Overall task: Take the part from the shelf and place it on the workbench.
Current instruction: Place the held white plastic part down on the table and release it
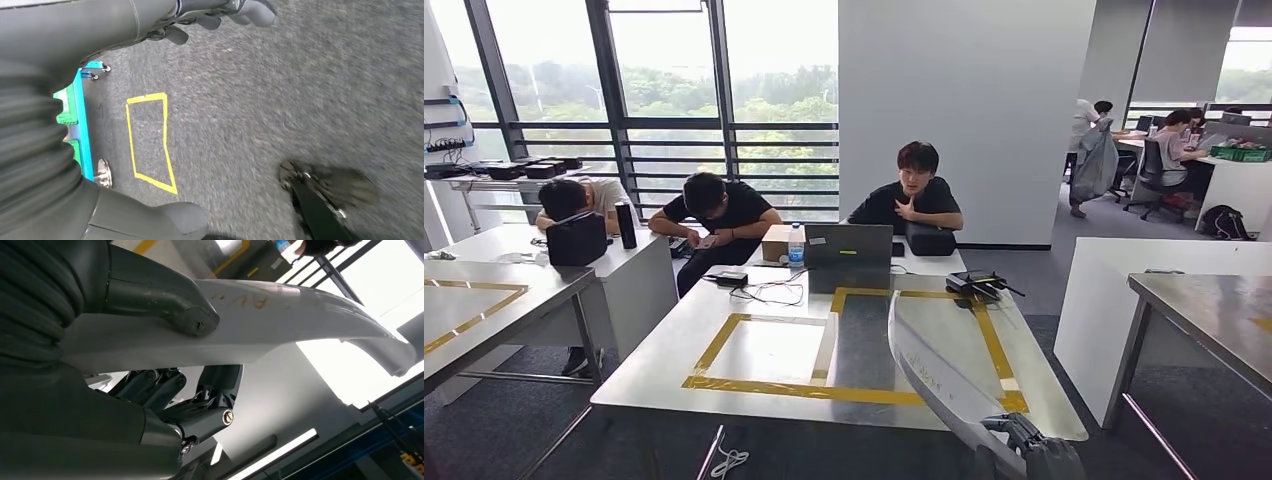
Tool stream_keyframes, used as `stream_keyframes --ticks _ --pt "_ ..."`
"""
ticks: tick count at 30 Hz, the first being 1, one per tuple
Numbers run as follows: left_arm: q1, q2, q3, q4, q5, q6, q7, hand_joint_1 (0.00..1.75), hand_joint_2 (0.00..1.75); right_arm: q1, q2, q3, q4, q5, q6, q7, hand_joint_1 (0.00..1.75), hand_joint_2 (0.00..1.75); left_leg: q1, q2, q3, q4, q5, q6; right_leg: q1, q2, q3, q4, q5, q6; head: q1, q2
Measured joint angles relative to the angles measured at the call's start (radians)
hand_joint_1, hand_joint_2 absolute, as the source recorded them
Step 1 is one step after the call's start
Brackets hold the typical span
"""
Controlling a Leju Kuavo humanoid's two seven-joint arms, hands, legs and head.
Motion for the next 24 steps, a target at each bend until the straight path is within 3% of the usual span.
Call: stream_keyframes --ticks 1,2,3,4,5,6,8,9,10,12,13,14,15,17,19,20,21,23,24 --pt "-0.006 -0.001 -0.001 0.000 -0.003 0.000 0.002 0.00 1.75 -0.009 0.000 -0.002 -0.001 0.002 0.000 0.002 1.75 1.75 0.002 0.001 -0.011 0.041 0.023 -0.007 0.000 0.002 0.019 -0.003 -0.009 -0.008 -0.001 0.000" --pt "-0.013 -0.002 -0.002 0.000 -0.007 0.000 0.004 0.00 1.75 -0.016 0.000 -0.002 -0.002 0.005 -0.001 0.005 1.75 1.75 0.003 0.001 -0.044 0.100 0.052 -0.013 -0.002 0.001 0.037 -0.005 -0.020 -0.015 -0.002 0.000" --pt "-0.018 -0.004 -0.003 0.000 -0.009 0.000 0.006 0.00 1.75 -0.018 0.000 -0.003 -0.002 0.008 -0.001 0.008 1.75 1.75 0.004 0.002 -0.088 0.167 0.071 -0.017 -0.004 0.001 0.057 -0.007 -0.032 -0.021 -0.002 0.000" --pt "-0.022 -0.006 -0.004 0.000 -0.011 0.000 0.007 0.00 1.75 -0.018 0.000 -0.004 -0.003 0.011 -0.001 0.011 1.75 1.75 0.005 0.003 -0.139 0.232 0.073 -0.019 -0.005 0.001 0.075 -0.008 -0.048 -0.025 -0.002 0.000" --pt "-0.023 -0.007 -0.004 0.001 -0.013 0.000 0.008 0.00 1.75 -0.015 0.000 -0.004 -0.003 0.013 -0.001 0.012 1.75 1.75 0.005 0.003 -0.185 0.272 0.043 -0.021 -0.006 0.002 0.094 -0.009 -0.065 -0.027 -0.003 0.000" --pt "-0.023 -0.007 -0.004 0.001 -0.016 0.000 0.010 0.00 1.75 -0.012 0.000 -0.005 -0.003 0.015 0.000 0.012 1.75 1.75 0.005 0.003 -0.224 0.291 -0.009 -0.023 -0.008 0.005 0.113 -0.009 -0.083 -0.028 -0.003 0.000" --pt "-0.020 -0.005 -0.005 0.001 -0.022 0.000 0.013 0.00 1.75 -0.006 0.000 -0.007 -0.003 0.017 -0.001 0.013 1.75 1.75 0.005 0.003 -0.279 0.269 -0.110 -0.022 -0.011 0.013 0.159 -0.009 -0.122 -0.026 -0.003 0.000" --pt "-0.019 -0.004 -0.006 0.000 -0.024 0.000 0.013 0.00 1.75 -0.002 0.000 -0.008 -0.004 0.018 -0.001 0.013 1.75 1.75 0.005 0.004 -0.295 0.234 -0.120 -0.020 -0.013 0.015 0.183 -0.009 -0.143 -0.024 -0.003 0.000" --pt "-0.019 -0.002 -0.007 0.000 -0.026 0.000 0.013 0.00 1.75 0.001 0.000 -0.010 -0.005 0.018 -0.001 0.013 1.75 1.75 0.005 0.004 -0.303 0.184 -0.081 -0.019 -0.015 0.016 0.208 -0.009 -0.164 -0.020 -0.003 0.000" --pt "-0.016 -0.001 -0.010 0.003 -0.028 0.000 0.016 0.00 1.75 0.009 0.000 -0.012 -0.008 0.024 0.001 0.014 1.75 1.75 0.003 0.009 -0.311 0.075 0.100 -0.016 -0.016 0.019 0.245 -0.010 -0.205 -0.010 -0.004 0.000" --pt "-0.015 0.000 -0.011 0.004 -0.031 0.000 0.018 0.00 1.75 0.013 0.000 -0.014 -0.011 0.027 0.003 0.015 1.75 1.75 0.001 0.011 -0.308 0.042 0.172 -0.012 -0.016 0.021 0.260 -0.017 -0.224 -0.003 -0.004 0.000" --pt "-0.014 0.000 -0.012 0.005 -0.035 -0.001 0.020 0.00 1.75 0.017 0.000 -0.016 -0.014 0.031 0.006 0.016 1.75 1.75 0.001 0.013 -0.302 0.023 0.209 -0.004 -0.014 0.022 0.274 -0.021 -0.231 0.005 -0.004 -0.001" --pt "-0.016 -0.001 -0.013 0.005 -0.039 -0.001 0.021 0.00 1.75 0.020 0.001 -0.018 -0.018 0.034 0.008 0.016 1.75 1.75 0.001 0.013 -0.286 0.021 0.203 0.006 -0.012 0.024 0.284 -0.021 -0.226 0.012 -0.004 0.000" --pt "-0.020 -0.002 -0.016 0.005 -0.045 -0.001 0.022 0.00 1.75 0.019 0.001 -0.023 -0.022 0.037 0.014 0.017 1.75 1.75 0.004 0.010 -0.250 0.000 0.188 0.022 -0.012 0.017 0.263 0.042 -0.178 0.023 -0.003 0.000" --pt "-0.022 -0.002 -0.022 0.004 -0.052 -0.001 0.024 0.00 1.75 0.018 0.001 -0.024 -0.019 0.038 0.025 0.021 1.75 1.75 0.004 0.006 -0.204 -0.021 0.165 0.032 -0.014 0.008 0.175 0.166 -0.146 0.030 -0.001 0.000" --pt "-0.023 -0.001 -0.025 0.004 -0.056 -0.002 0.026 0.00 1.75 0.017 0.001 -0.024 -0.016 0.038 0.032 0.024 1.75 1.75 0.003 0.004 -0.178 -0.030 0.150 0.035 -0.015 0.005 0.124 0.218 -0.161 0.033 -0.001 0.000" --pt "-0.024 0.000 -0.027 0.004 -0.059 -0.003 0.029 0.00 1.75 0.016 0.001 -0.024 -0.010 0.038 0.041 0.028 1.75 1.75 0.002 0.002 -0.151 -0.039 0.134 0.036 -0.015 0.004 0.078 0.247 -0.202 0.035 0.000 0.000" --pt "-0.026 0.002 -0.030 0.003 -0.063 -0.007 0.033 0.00 1.75 0.007 0.001 -0.024 0.007 0.038 0.061 0.035 1.75 1.75 -0.003 -0.003 -0.092 -0.052 0.101 0.036 -0.014 0.004 0.013 0.237 -0.294 0.032 0.001 0.000" --pt "-0.027 0.002 -0.032 0.003 -0.064 -0.010 0.036 0.00 1.75 -0.002 0.001 -0.024 0.020 0.038 0.074 0.040 1.75 1.75 -0.007 -0.005 -0.062 -0.055 0.082 0.035 -0.012 0.004 -0.007 0.204 -0.309 0.027 0.001 0.000"
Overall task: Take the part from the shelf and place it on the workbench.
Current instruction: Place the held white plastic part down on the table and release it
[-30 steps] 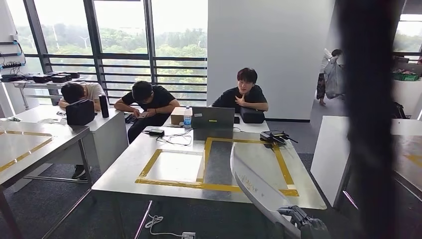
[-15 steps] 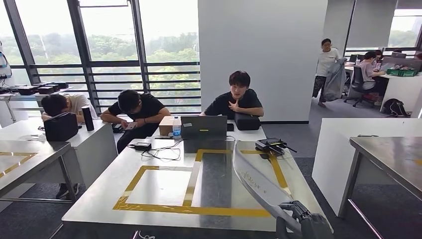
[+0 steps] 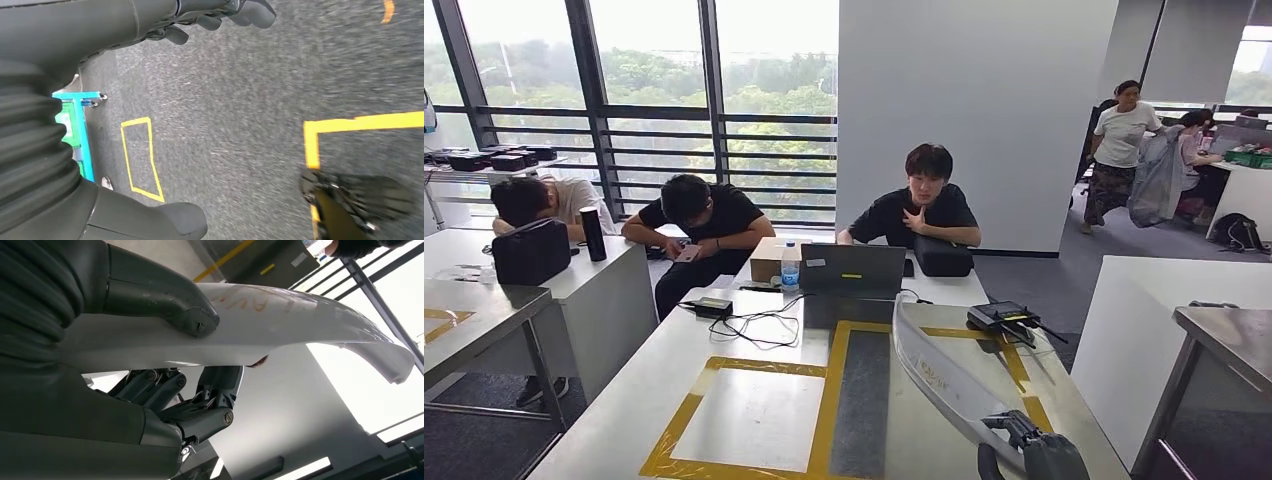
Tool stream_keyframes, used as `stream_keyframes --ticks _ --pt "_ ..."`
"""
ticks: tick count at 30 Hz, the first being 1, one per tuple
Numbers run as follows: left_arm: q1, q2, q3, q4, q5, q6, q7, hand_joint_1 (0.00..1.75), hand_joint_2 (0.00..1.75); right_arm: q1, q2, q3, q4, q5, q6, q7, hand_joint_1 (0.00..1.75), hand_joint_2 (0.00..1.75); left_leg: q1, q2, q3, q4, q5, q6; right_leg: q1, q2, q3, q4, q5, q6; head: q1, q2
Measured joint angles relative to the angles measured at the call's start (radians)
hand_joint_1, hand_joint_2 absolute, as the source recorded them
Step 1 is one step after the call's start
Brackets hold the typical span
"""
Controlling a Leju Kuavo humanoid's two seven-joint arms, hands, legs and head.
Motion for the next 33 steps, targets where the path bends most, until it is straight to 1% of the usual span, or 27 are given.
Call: stream_keyframes --ticks 1,2,3,4,5,6,7,8,9,10,11,12,13,14,15,16,17,18,19,20,21,22,23,25,26,32,33 --pt "-0.002 0.000 -0.002 0.000 -0.001 -0.002 0.003 0.00 1.75 -0.013 0.000 0.001 0.018 0.000 0.013 0.004 1.75 1.75 -0.004 -0.002 0.028 -0.002 -0.020 0.000 0.003 0.001 -0.014 -0.052 0.032 -0.010 0.000 0.000" --pt "-0.004 -0.001 -0.004 0.001 -0.002 -0.004 0.005 0.00 1.75 -0.029 0.002 0.003 0.041 0.001 0.027 0.009 1.75 1.75 -0.007 -0.003 0.051 -0.002 -0.040 0.001 0.009 0.003 -0.024 -0.116 0.122 -0.023 0.001 0.000" --pt "-0.007 -0.002 -0.005 0.002 -0.003 -0.005 0.008 0.00 1.75 -0.049 0.004 0.005 0.071 0.002 0.039 0.013 1.75 1.75 -0.009 -0.006 0.069 -0.001 -0.060 -0.001 0.016 0.010 -0.029 -0.174 0.227 -0.035 0.000 0.000" --pt "-0.012 -0.004 -0.006 0.003 -0.005 -0.006 0.011 0.00 1.75 -0.074 0.010 0.009 0.108 0.002 0.051 0.018 1.75 1.75 -0.009 -0.008 0.083 -0.001 -0.081 -0.003 0.022 0.016 -0.028 -0.213 0.318 -0.043 0.000 0.000" --pt "-0.017 -0.005 -0.007 0.004 -0.008 -0.007 0.014 0.00 1.75 -0.107 0.018 0.012 0.154 0.003 0.060 0.022 1.75 1.75 -0.008 -0.010 0.096 0.003 -0.094 -0.007 0.027 0.022 -0.024 -0.235 0.376 -0.047 0.000 0.000" --pt "-0.024 -0.005 -0.009 0.003 -0.012 -0.010 0.016 0.00 1.75 -0.154 0.028 0.018 0.210 0.002 0.065 0.024 1.75 1.75 -0.007 -0.010 0.104 0.010 -0.098 -0.013 0.030 0.028 -0.016 -0.238 0.385 -0.050 0.000 0.000" --pt "-0.031 -0.005 -0.011 0.003 -0.016 -0.012 0.017 0.00 1.75 -0.213 0.044 0.025 0.283 0.001 0.067 0.025 1.75 1.75 -0.006 -0.007 0.104 0.026 -0.094 -0.020 0.029 0.028 -0.005 -0.240 0.380 -0.052 0.000 0.000" --pt "-0.037 -0.005 -0.012 0.003 -0.019 -0.015 0.017 0.00 1.75 -0.276 0.060 0.032 0.361 0.000 0.067 0.026 1.75 1.75 -0.006 -0.005 0.095 0.057 -0.084 -0.026 0.027 0.029 0.005 -0.247 0.375 -0.057 0.000 0.000" --pt "-0.044 -0.005 -0.015 0.003 -0.022 -0.017 0.018 0.00 1.75 -0.340 0.076 0.040 0.445 -0.001 0.068 0.028 1.75 1.75 -0.005 -0.003 0.069 0.099 -0.082 -0.032 0.024 0.028 0.014 -0.253 0.372 -0.063 -0.001 0.000" --pt "-0.051 -0.006 -0.017 0.004 -0.027 -0.018 0.019 0.00 1.75 -0.397 0.091 0.048 0.530 0.001 0.070 0.033 1.75 1.75 -0.004 -0.002 0.035 0.150 -0.096 -0.037 0.021 0.027 0.022 -0.258 0.368 -0.067 -0.001 0.000" --pt "-0.055 -0.006 -0.020 0.004 -0.031 -0.018 0.021 0.00 1.75 -0.444 0.104 0.056 0.608 0.004 0.076 0.039 1.75 1.75 -0.001 -0.001 -0.006 0.202 -0.124 -0.040 0.019 0.024 0.025 -0.260 0.363 -0.071 -0.002 0.000" --pt "-0.059 -0.005 -0.023 0.004 -0.034 -0.018 0.023 0.00 1.75 -0.485 0.117 0.064 0.683 0.008 0.084 0.047 1.75 1.75 0.003 0.000 -0.047 0.247 -0.158 -0.045 0.017 0.023 0.027 -0.260 0.358 -0.072 -0.002 0.000" --pt "-0.061 -0.004 -0.025 0.004 -0.037 -0.017 0.025 0.00 1.75 -0.519 0.129 0.072 0.756 0.014 0.092 0.057 1.75 1.75 0.007 0.000 -0.080 0.275 -0.181 -0.049 0.015 0.021 0.028 -0.259 0.353 -0.070 -0.002 0.000" --pt "-0.061 -0.002 -0.027 0.004 -0.037 -0.016 0.026 0.00 1.75 -0.546 0.140 0.080 0.824 0.020 0.100 0.067 1.75 1.75 0.011 0.001 -0.103 0.280 -0.181 -0.055 0.012 0.021 0.031 -0.257 0.348 -0.067 -0.002 0.000" --pt "-0.061 0.001 -0.028 0.003 -0.038 -0.015 0.025 0.00 1.75 -0.568 0.150 0.087 0.885 0.026 0.105 0.075 1.75 1.75 0.015 0.001 -0.111 0.256 -0.153 -0.060 0.008 0.020 0.035 -0.253 0.342 -0.062 -0.002 0.000" --pt "-0.062 0.003 -0.028 0.003 -0.038 -0.015 0.022 0.00 1.75 -0.587 0.159 0.094 0.941 0.033 0.109 0.082 1.75 1.75 0.019 0.002 -0.106 0.206 -0.103 -0.067 0.003 0.018 0.039 -0.248 0.335 -0.056 -0.002 0.000" --pt "-0.062 0.005 -0.028 0.004 -0.037 -0.014 0.017 0.00 1.75 -0.601 0.168 0.099 0.986 0.038 0.111 0.087 1.75 1.75 0.024 0.002 -0.095 0.146 -0.050 -0.077 -0.001 0.016 0.042 -0.242 0.328 -0.050 -0.002 0.000" --pt "-0.062 0.006 -0.028 0.004 -0.036 -0.014 0.011 0.00 1.75 -0.613 0.178 0.105 1.026 0.043 0.115 0.090 1.75 1.75 0.026 0.002 -0.086 0.095 -0.022 -0.081 -0.005 0.016 0.043 -0.233 0.323 -0.044 -0.003 0.000" --pt "-0.062 0.006 -0.028 0.005 -0.035 -0.014 0.006 0.00 1.75 -0.623 0.188 0.111 1.060 0.047 0.119 0.093 1.75 1.75 0.027 0.004 -0.081 0.062 -0.005 -0.078 -0.006 0.016 0.041 -0.227 0.318 -0.037 -0.004 0.000" --pt "-0.062 0.006 -0.028 0.006 -0.034 -0.014 -0.001 0.00 1.75 -0.628 0.196 0.116 1.090 0.050 0.124 0.095 1.75 1.75 0.027 0.005 -0.080 0.050 -0.001 -0.070 -0.005 0.017 0.039 -0.222 0.315 -0.031 -0.004 0.000" --pt "-0.062 0.007 -0.028 0.006 -0.034 -0.015 -0.007 0.00 1.75 -0.631 0.204 0.121 1.116 0.055 0.130 0.095 1.75 1.75 0.026 0.007 -0.081 0.050 -0.002 -0.059 -0.004 0.018 0.037 -0.220 0.314 -0.029 -0.004 0.000" --pt "-0.062 0.007 -0.028 0.006 -0.034 -0.017 -0.012 0.00 1.75 -0.632 0.209 0.127 1.138 0.059 0.135 0.094 1.75 1.75 0.026 0.008 -0.081 0.052 0.009 -0.051 -0.002 0.018 0.036 -0.221 0.315 -0.033 -0.003 0.000" --pt "-0.062 0.007 -0.028 0.006 -0.033 -0.019 -0.017 0.00 1.75 -0.631 0.215 0.131 1.157 0.063 0.140 0.092 1.75 1.75 0.027 0.007 -0.080 0.052 0.016 -0.048 0.000 0.017 0.036 -0.223 0.317 -0.042 -0.002 0.000" --pt "-0.062 0.008 -0.028 0.007 -0.030 -0.022 -0.027 0.00 1.75 -0.628 0.225 0.141 1.187 0.071 0.146 0.087 1.75 1.75 0.027 0.004 -0.082 0.051 0.020 -0.046 0.002 0.017 0.038 -0.226 0.322 -0.063 -0.001 0.000" --pt "-0.061 0.008 -0.028 0.007 -0.027 -0.023 -0.030 0.00 1.75 -0.627 0.231 0.146 1.200 0.073 0.148 0.084 1.75 1.75 0.027 0.002 -0.082 0.051 0.020 -0.045 0.003 0.016 0.039 -0.229 0.322 -0.067 -0.001 0.000" --pt "-0.059 0.009 -0.026 0.007 -0.014 -0.023 -0.044 0.00 1.75 -0.610 0.254 0.168 1.243 0.080 0.150 0.071 1.75 1.75 0.025 -0.001 -0.082 0.051 0.017 -0.037 0.003 0.013 0.044 -0.236 0.323 -0.068 0.001 0.000" --pt "-0.059 0.010 -0.026 0.007 -0.014 -0.023 -0.044 0.00 1.75 -0.609 0.256 0.171 1.247 0.081 0.150 0.070 1.31 1.31 0.025 -0.001 -0.082 0.051 0.016 -0.036 0.003 0.013 0.044 -0.236 0.323 -0.066 0.002 0.000"
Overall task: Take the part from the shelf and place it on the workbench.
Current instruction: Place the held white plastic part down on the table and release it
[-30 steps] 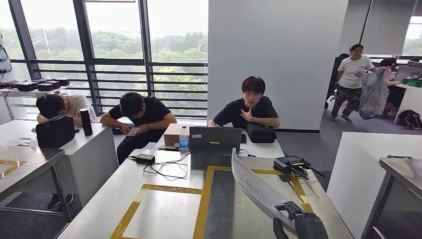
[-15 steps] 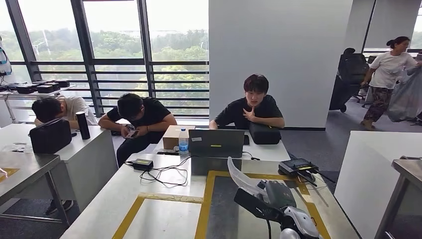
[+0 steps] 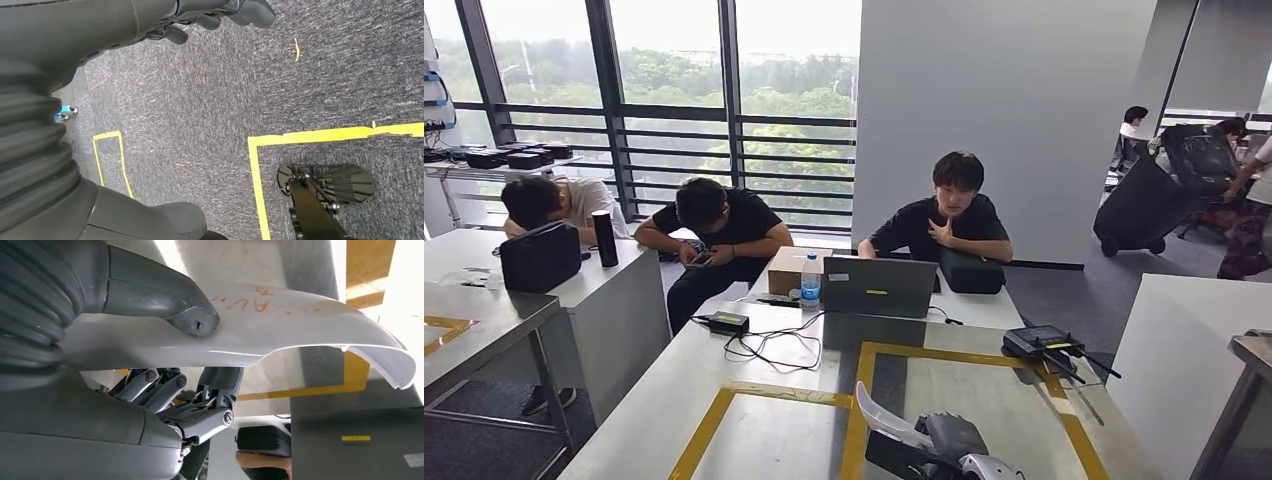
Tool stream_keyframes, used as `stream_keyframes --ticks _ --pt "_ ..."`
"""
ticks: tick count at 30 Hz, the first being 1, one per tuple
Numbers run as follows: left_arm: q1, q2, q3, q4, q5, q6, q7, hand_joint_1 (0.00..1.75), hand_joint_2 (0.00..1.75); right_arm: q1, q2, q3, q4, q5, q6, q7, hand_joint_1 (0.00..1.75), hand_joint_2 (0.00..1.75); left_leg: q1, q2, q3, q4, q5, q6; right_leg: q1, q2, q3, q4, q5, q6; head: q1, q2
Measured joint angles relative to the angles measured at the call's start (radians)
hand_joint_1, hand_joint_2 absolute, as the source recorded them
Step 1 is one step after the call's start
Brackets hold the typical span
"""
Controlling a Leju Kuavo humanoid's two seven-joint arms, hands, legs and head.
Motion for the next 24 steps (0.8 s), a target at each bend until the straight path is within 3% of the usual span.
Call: stream_keyframes --ticks 3,5,7,14,19,21,24 --pt "0.000 0.002 0.000 0.000 0.000 0.003 0.003 0.00 1.75 0.002 0.004 0.005 0.008 0.001 0.002 -0.004 0.00 0.00 -0.001 0.000 0.000 0.000 -0.002 0.002 -0.001 0.000 0.000 -0.001 -0.003 0.020 0.000 0.000" --pt "0.001 0.003 0.000 0.000 -0.003 0.009 0.019 0.00 0.87 0.004 0.004 0.008 0.012 0.001 0.005 -0.011 0.00 0.00 -0.001 0.000 0.000 0.000 -0.004 0.003 -0.003 0.000 0.001 -0.002 -0.005 0.042 0.000 0.000" --pt "0.003 0.004 0.000 0.000 -0.004 0.021 0.042 0.00 0.00 0.009 0.006 0.011 0.015 0.002 0.002 -0.019 0.00 0.00 -0.001 0.001 0.000 -0.001 -0.005 0.004 -0.004 0.000 0.001 -0.003 -0.007 0.055 0.000 0.000" --pt "0.017 0.009 0.003 0.001 0.001 0.029 0.046 0.00 0.00 -0.007 -0.005 0.011 0.017 -0.069 -0.042 -0.059 0.00 0.00 -0.003 0.001 0.003 -0.006 -0.004 0.002 -0.004 0.000 0.000 -0.003 -0.007 0.060 0.000 0.000" --pt "0.022 0.013 0.006 0.002 0.005 0.012 0.044 0.00 0.00 -0.131 -0.059 -0.081 -0.015 -0.321 -0.013 -0.212 0.00 0.00 -0.006 0.004 0.004 -0.012 0.008 0.011 -0.013 0.000 -0.003 -0.003 -0.001 0.072 -0.001 0.000" --pt "0.030 0.010 0.010 0.003 0.014 0.018 0.039 0.00 0.00 -0.194 -0.094 -0.141 -0.066 -0.407 0.007 -0.250 0.00 0.00 -0.001 0.009 0.008 -0.028 0.024 0.018 -0.013 -0.003 -0.020 0.037 -0.036 0.078 0.000 0.000" --pt "0.045 0.008 0.021 0.004 0.021 0.021 0.033 0.00 0.00 -0.238 -0.149 -0.213 -0.186 -0.561 0.094 -0.237 0.00 0.00 0.004 0.014 0.007 -0.035 0.031 0.022 -0.016 -0.007 -0.085 0.220 -0.137 0.088 0.001 0.000"
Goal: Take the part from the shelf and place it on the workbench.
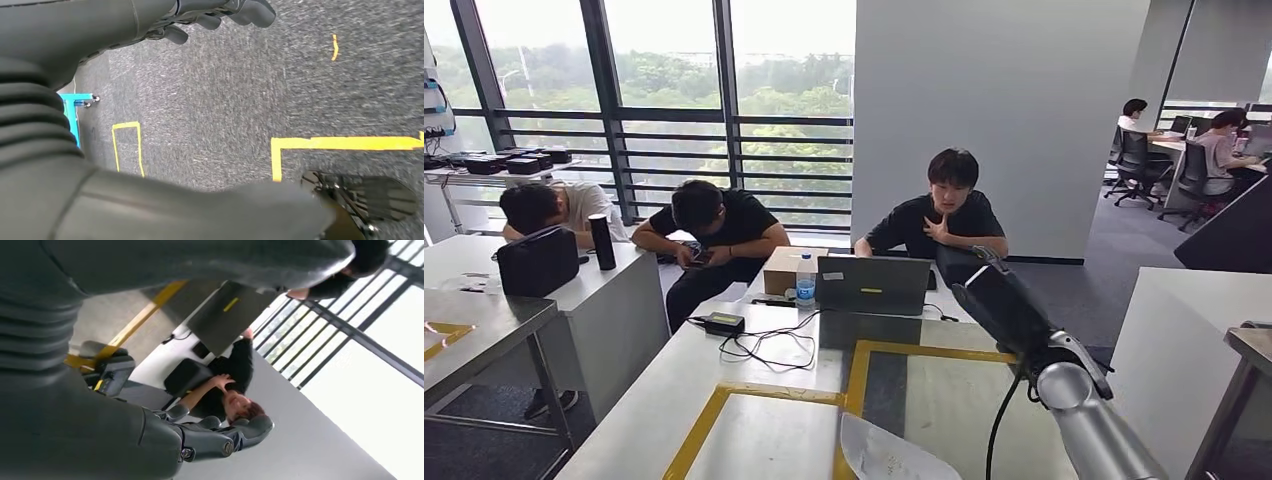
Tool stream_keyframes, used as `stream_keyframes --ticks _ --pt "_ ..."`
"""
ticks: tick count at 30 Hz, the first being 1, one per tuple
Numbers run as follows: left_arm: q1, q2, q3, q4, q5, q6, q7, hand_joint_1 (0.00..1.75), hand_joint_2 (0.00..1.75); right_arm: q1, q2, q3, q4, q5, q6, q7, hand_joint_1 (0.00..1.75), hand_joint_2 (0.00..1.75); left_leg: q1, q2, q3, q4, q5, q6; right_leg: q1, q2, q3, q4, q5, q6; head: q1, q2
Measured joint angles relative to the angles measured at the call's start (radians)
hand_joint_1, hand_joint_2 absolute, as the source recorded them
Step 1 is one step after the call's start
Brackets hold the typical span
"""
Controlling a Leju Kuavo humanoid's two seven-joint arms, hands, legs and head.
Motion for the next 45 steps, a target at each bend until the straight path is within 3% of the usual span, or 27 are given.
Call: stream_keyframes --ticks 1,2,3,5,6,8,11,13,15,16,17,19,21,22,23,26,27,28,30,32,34,36,38,40,42,43,45 --pt "0.004 -0.001 0.002 0.000 0.000 -0.001 -0.002 0.00 0.00 0.000 -0.021 -0.020 -0.046 -0.071 0.046 0.018 0.00 0.00 0.002 0.000 -0.001 0.001 0.000 -0.001 -0.003 0.000 -0.015 0.048 -0.016 0.004 0.000 0.000" --pt "0.008 -0.003 0.005 0.001 0.001 -0.002 -0.004 0.00 0.00 0.003 -0.041 -0.038 -0.092 -0.150 0.090 0.036 0.00 0.00 0.004 0.001 -0.003 0.004 0.000 -0.003 -0.007 -0.002 -0.014 0.061 -0.014 0.008 0.000 0.000" --pt "0.010 -0.006 0.007 0.002 0.002 -0.002 -0.008 0.00 0.00 0.006 -0.064 -0.053 -0.139 -0.233 0.128 0.050 0.00 0.00 0.007 0.001 -0.006 0.007 0.000 -0.006 -0.011 -0.004 0.007 0.033 0.005 0.014 0.001 0.000" --pt "0.017 -0.011 0.013 0.002 0.008 -0.002 -0.015 0.00 0.00 0.013 -0.109 -0.070 -0.231 -0.373 0.167 0.063 0.00 0.00 0.014 0.000 -0.012 0.017 -0.004 -0.020 -0.020 -0.012 0.088 -0.100 0.051 0.026 0.001 0.000" --pt "0.020 -0.014 0.017 0.003 0.011 -0.002 -0.018 0.00 0.00 0.020 -0.129 -0.073 -0.273 -0.418 0.173 0.063 0.00 0.00 0.015 -0.001 -0.014 0.021 -0.006 -0.029 -0.020 -0.012 0.119 -0.153 0.065 0.025 0.001 0.000" --pt "0.025 -0.016 0.025 0.003 0.015 -0.002 -0.021 0.00 0.00 0.044 -0.165 -0.074 -0.351 -0.469 0.172 0.059 0.00 0.00 0.012 -0.003 -0.017 0.025 -0.005 -0.047 -0.016 -0.009 0.140 -0.192 0.061 0.010 0.001 0.000" --pt "0.032 -0.022 0.029 0.004 0.013 -0.004 -0.020 0.00 0.00 0.085 -0.206 -0.076 -0.461 -0.497 0.148 0.047 0.00 0.00 0.011 -0.002 -0.026 0.032 -0.013 -0.064 -0.016 -0.007 0.128 -0.191 0.067 -0.023 0.000 0.000" --pt "0.035 -0.025 0.029 0.005 0.005 -0.005 -0.019 0.00 0.00 0.111 -0.232 -0.078 -0.536 -0.502 0.121 0.044 0.00 0.00 0.011 0.000 -0.053 0.098 -0.070 -0.065 -0.015 -0.007 0.119 -0.195 0.078 -0.041 -0.002 0.000" --pt "0.036 -0.027 0.029 0.005 -0.005 -0.005 -0.020 0.00 0.00 0.151 -0.265 -0.086 -0.610 -0.498 0.091 0.042 0.00 0.00 0.006 0.000 -0.095 0.223 -0.150 -0.059 -0.007 -0.009 0.106 -0.195 0.088 -0.053 -0.004 0.000" --pt "0.036 -0.028 0.029 0.006 -0.010 -0.005 -0.022 0.00 0.00 0.177 -0.283 -0.092 -0.645 -0.494 0.078 0.040 0.00 0.00 0.003 0.000 -0.108 0.275 -0.174 -0.055 -0.001 -0.010 0.099 -0.195 0.094 -0.056 -0.004 0.000" --pt "0.035 -0.028 0.029 0.006 -0.016 -0.005 -0.023 0.00 0.00 0.204 -0.303 -0.101 -0.683 -0.492 0.068 0.036 0.00 0.00 -0.002 0.000 -0.108 0.299 -0.179 -0.049 0.005 -0.011 0.090 -0.195 0.101 -0.058 -0.004 0.000" --pt "0.034 -0.028 0.029 0.005 -0.029 -0.005 -0.027 0.00 0.00 0.255 -0.341 -0.125 -0.755 -0.490 0.056 0.031 0.00 0.00 -0.014 0.000 -0.055 0.242 -0.139 -0.028 0.016 -0.011 0.072 -0.195 0.117 -0.062 -0.004 0.000" --pt "0.030 -0.026 0.029 0.003 -0.038 -0.004 -0.029 0.00 0.00 0.294 -0.372 -0.152 -0.815 -0.490 0.051 0.027 0.00 0.00 -0.028 0.000 0.034 0.109 -0.106 -0.003 0.023 -0.010 0.057 -0.194 0.134 -0.061 -0.004 0.000" --pt "0.027 -0.026 0.029 0.003 -0.041 -0.003 -0.029 0.00 0.00 0.312 -0.384 -0.166 -0.840 -0.490 0.049 0.027 0.00 0.00 -0.033 0.000 0.062 0.060 -0.100 0.002 0.023 -0.010 0.054 -0.195 0.142 -0.058 -0.003 0.000" --pt "0.024 -0.026 0.029 0.002 -0.042 -0.002 -0.029 0.00 0.00 0.330 -0.395 -0.178 -0.863 -0.489 0.047 0.026 0.00 0.00 -0.038 0.000 0.076 0.031 -0.100 0.005 0.022 -0.011 0.053 -0.197 0.151 -0.052 -0.003 0.000" --pt "0.019 -0.029 0.028 0.003 -0.044 -0.002 -0.028 0.00 0.00 0.380 -0.426 -0.210 -0.919 -0.480 0.042 0.023 0.00 0.00 -0.040 0.002 0.064 0.009 -0.072 0.013 0.016 -0.010 0.047 -0.208 0.169 -0.032 -0.002 0.000" --pt "0.018 -0.029 0.028 0.002 -0.045 -0.002 -0.028 0.00 0.00 0.393 -0.436 -0.219 -0.935 -0.476 0.040 0.022 0.00 0.00 -0.037 0.004 0.056 0.002 -0.056 0.019 0.014 -0.009 0.040 -0.198 0.149 -0.026 -0.002 0.000" --pt "0.017 -0.029 0.028 0.002 -0.048 -0.003 -0.028 0.00 0.00 0.405 -0.446 -0.229 -0.949 -0.473 0.038 0.019 0.00 0.00 -0.033 0.007 0.045 -0.003 -0.039 0.024 0.013 -0.008 0.028 -0.169 0.111 -0.018 -0.001 0.000" --pt "0.016 -0.028 0.026 0.000 -0.060 -0.006 -0.027 0.00 0.00 0.433 -0.462 -0.247 -0.974 -0.468 0.033 0.015 0.00 0.00 -0.029 0.010 0.017 -0.004 -0.012 0.028 0.006 -0.009 0.001 -0.054 0.006 -0.003 0.001 0.000" --pt "0.015 -0.029 0.023 0.000 -0.075 -0.009 -0.022 0.00 0.00 0.475 -0.472 -0.262 -0.995 -0.459 0.024 0.008 0.00 0.00 -0.026 0.012 -0.010 -0.002 0.008 0.025 -0.001 -0.009 -0.013 0.053 -0.040 0.009 0.001 0.000" --pt "0.015 -0.030 0.021 0.001 -0.084 -0.011 -0.018 0.00 0.00 0.499 -0.475 -0.268 -1.004 -0.453 0.019 0.003 0.00 0.00 -0.024 0.012 -0.022 -0.001 0.016 0.024 -0.003 -0.009 -0.012 0.087 -0.040 0.013 0.001 0.000" --pt "0.015 -0.030 0.019 0.001 -0.087 -0.012 -0.017 0.00 0.00 0.511 -0.475 -0.272 -1.009 -0.450 0.018 0.000 0.00 0.00 -0.023 0.012 -0.027 0.000 0.020 0.022 -0.004 -0.010 -0.003 0.083 -0.030 0.015 0.002 0.000" --pt "0.010 -0.030 0.012 0.000 -0.093 -0.011 -0.016 0.00 0.00 0.569 -0.474 -0.297 -1.049 -0.414 0.013 -0.020 0.00 0.00 -0.018 0.011 -0.058 0.013 0.037 0.008 -0.010 -0.010 0.101 -0.038 -0.001 0.019 0.001 0.000" --pt "0.004 -0.028 0.007 -0.002 -0.096 -0.010 -0.017 0.00 0.00 0.634 -0.470 -0.324 -1.096 -0.361 0.006 -0.044 0.00 0.00 -0.015 0.009 -0.087 0.027 0.060 -0.015 -0.011 -0.009 0.208 -0.180 0.005 0.007 0.000 0.000" --pt "0.003 -0.023 0.007 -0.003 -0.096 -0.010 -0.020 0.00 0.00 0.664 -0.458 -0.328 -1.113 -0.323 0.000 -0.058 0.00 0.00 -0.014 0.007 -0.095 0.029 0.069 -0.032 -0.008 -0.008 0.212 -0.206 0.002 -0.019 0.000 0.000" --pt "0.004 -0.020 0.007 -0.003 -0.095 -0.010 -0.020 0.00 0.00 0.674 -0.450 -0.327 -1.116 -0.308 -0.002 -0.063 0.00 0.00 -0.012 0.006 -0.103 0.040 0.054 -0.038 -0.008 -0.009 0.204 -0.207 0.013 -0.029 -0.002 0.000" --pt "0.006 -0.015 0.007 -0.003 -0.094 -0.010 -0.024 0.00 0.00 0.687 -0.432 -0.324 -1.117 -0.282 -0.010 -0.075 0.00 0.00 -0.011 0.005 -0.131 0.112 -0.025 -0.045 -0.009 -0.012 0.182 -0.210 0.035 -0.045 -0.003 0.000"
